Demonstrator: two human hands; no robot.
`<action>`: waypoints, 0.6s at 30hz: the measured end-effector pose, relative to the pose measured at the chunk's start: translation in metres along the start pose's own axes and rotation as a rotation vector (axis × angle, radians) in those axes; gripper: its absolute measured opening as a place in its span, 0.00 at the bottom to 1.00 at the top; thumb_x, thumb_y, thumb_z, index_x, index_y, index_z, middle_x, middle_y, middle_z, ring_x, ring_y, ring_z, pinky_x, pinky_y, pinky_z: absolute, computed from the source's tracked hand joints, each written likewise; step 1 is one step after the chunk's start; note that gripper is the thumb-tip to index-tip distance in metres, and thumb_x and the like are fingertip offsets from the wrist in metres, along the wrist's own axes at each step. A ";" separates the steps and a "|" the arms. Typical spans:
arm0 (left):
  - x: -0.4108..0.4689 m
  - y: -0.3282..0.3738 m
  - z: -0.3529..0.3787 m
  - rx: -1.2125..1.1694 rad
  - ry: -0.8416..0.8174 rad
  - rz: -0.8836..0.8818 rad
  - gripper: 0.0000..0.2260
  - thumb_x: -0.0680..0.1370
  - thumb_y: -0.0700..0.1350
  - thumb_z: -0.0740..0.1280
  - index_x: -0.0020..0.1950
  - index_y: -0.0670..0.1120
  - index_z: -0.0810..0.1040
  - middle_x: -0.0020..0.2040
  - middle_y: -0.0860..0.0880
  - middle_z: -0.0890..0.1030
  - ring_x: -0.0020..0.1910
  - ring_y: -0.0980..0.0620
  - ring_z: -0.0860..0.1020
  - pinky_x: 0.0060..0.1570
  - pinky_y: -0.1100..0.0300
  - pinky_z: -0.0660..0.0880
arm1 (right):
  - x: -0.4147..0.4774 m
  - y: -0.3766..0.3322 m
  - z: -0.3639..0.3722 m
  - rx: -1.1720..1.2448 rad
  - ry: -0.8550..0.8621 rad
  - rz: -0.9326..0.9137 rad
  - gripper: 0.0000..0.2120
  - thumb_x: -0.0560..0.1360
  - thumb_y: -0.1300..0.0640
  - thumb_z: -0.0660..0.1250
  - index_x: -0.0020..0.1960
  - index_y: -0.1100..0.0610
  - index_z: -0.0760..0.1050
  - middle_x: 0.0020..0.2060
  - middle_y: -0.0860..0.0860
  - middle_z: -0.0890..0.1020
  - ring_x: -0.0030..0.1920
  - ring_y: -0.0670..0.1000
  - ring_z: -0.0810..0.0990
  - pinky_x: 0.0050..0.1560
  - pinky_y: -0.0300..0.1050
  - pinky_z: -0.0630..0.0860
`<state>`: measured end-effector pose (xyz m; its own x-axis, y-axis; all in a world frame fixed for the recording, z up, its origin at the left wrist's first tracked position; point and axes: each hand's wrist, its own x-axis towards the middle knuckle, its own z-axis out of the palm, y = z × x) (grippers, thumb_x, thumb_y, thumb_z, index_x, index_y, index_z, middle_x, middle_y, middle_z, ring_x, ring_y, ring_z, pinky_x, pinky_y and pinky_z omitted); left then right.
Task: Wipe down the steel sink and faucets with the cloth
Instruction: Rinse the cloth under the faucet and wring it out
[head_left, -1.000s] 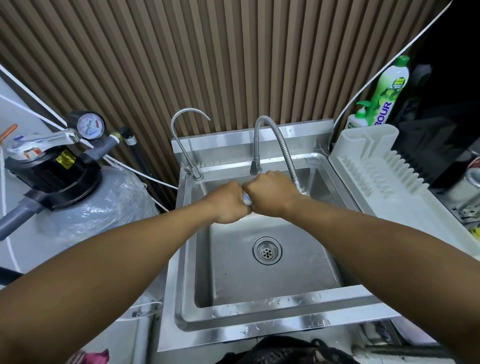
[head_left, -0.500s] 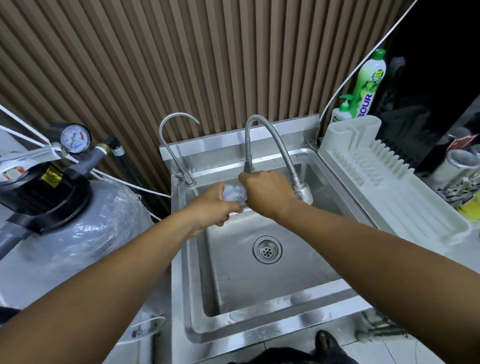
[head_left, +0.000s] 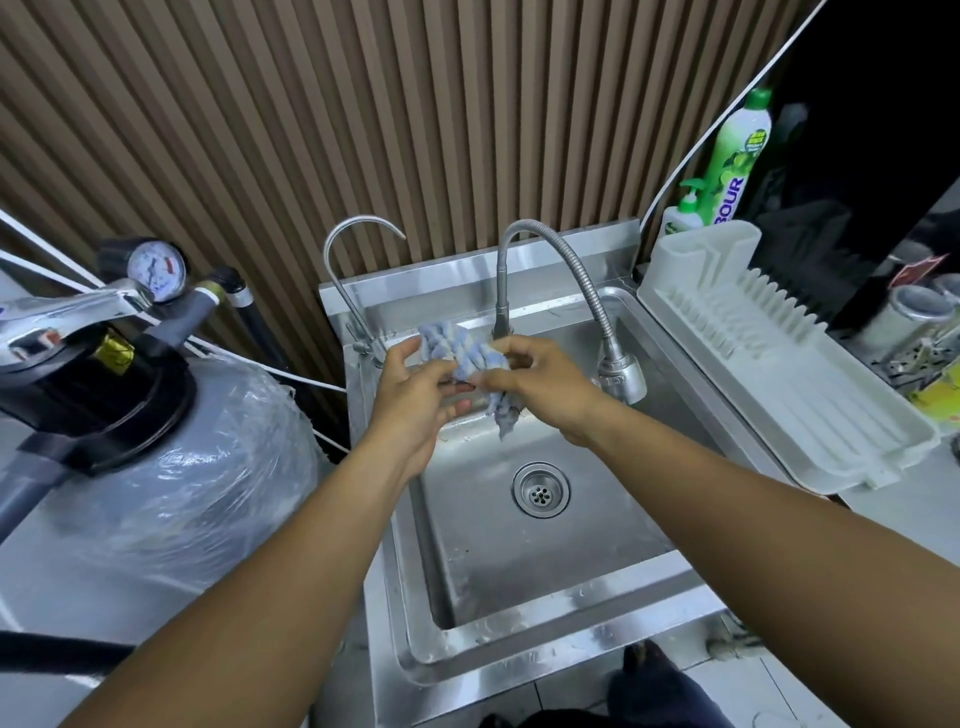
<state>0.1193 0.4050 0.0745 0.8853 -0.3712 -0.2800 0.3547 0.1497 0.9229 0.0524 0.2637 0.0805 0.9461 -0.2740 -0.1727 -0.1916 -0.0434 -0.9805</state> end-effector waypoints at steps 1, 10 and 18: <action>0.001 0.001 0.001 -0.038 0.013 -0.001 0.18 0.80 0.36 0.63 0.68 0.49 0.67 0.51 0.42 0.83 0.42 0.45 0.83 0.38 0.54 0.79 | 0.002 -0.001 0.002 0.036 0.019 -0.004 0.12 0.75 0.65 0.72 0.58 0.65 0.79 0.38 0.64 0.80 0.33 0.57 0.77 0.29 0.44 0.77; 0.030 0.005 0.000 -0.012 0.160 0.025 0.09 0.76 0.35 0.68 0.52 0.45 0.79 0.48 0.42 0.83 0.46 0.44 0.81 0.45 0.53 0.76 | 0.038 -0.013 -0.006 0.077 0.157 0.059 0.11 0.77 0.64 0.62 0.54 0.54 0.80 0.43 0.51 0.80 0.41 0.49 0.76 0.39 0.42 0.71; 0.055 0.002 0.013 0.095 0.071 -0.009 0.19 0.70 0.43 0.78 0.59 0.40 0.80 0.52 0.41 0.85 0.52 0.41 0.84 0.54 0.49 0.78 | 0.073 -0.013 -0.024 0.116 0.157 0.006 0.10 0.71 0.65 0.75 0.49 0.55 0.81 0.42 0.52 0.82 0.36 0.47 0.80 0.36 0.40 0.77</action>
<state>0.1653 0.3731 0.0647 0.9025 -0.3058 -0.3033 0.3355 0.0578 0.9403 0.1177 0.2207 0.0829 0.8911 -0.4204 -0.1710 -0.1573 0.0674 -0.9853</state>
